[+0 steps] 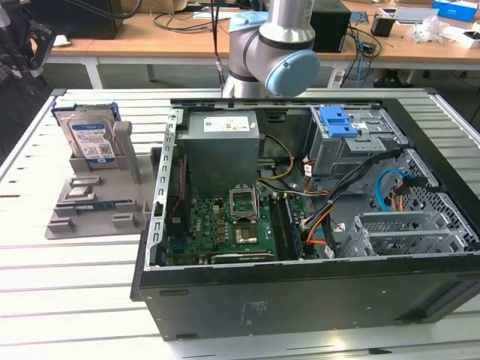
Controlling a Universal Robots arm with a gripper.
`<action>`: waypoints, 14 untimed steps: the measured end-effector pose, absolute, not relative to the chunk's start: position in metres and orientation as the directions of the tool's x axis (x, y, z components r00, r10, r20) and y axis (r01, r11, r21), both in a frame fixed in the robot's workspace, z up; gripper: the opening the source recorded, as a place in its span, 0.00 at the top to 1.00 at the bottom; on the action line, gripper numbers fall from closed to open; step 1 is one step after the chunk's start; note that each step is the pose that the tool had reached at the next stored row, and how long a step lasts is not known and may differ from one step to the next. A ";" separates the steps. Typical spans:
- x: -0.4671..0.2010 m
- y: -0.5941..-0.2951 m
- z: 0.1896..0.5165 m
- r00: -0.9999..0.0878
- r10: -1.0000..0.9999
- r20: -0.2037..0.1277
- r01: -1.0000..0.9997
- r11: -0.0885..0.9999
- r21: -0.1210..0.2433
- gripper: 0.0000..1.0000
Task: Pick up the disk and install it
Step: 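Reach for the disk, then pick up the disk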
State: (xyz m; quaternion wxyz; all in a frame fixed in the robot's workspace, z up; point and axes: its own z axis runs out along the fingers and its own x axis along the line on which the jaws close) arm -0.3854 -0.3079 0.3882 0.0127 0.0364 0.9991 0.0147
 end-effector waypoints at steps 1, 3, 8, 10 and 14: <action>-0.385 -0.308 0.388 -0.997 0.073 -0.024 0.072 0.997 0.030 0.89; -0.385 -0.308 0.388 -0.997 0.073 -0.024 0.072 0.997 0.030 0.89; -0.385 -0.308 0.388 -1.000 0.003 -0.024 0.002 1.000 0.030 0.89; -0.385 -0.308 0.388 -0.999 -0.035 -0.024 -0.036 0.999 0.030 0.89; -0.385 -0.308 0.388 -0.989 -0.148 -0.024 -0.149 0.988 0.029 0.89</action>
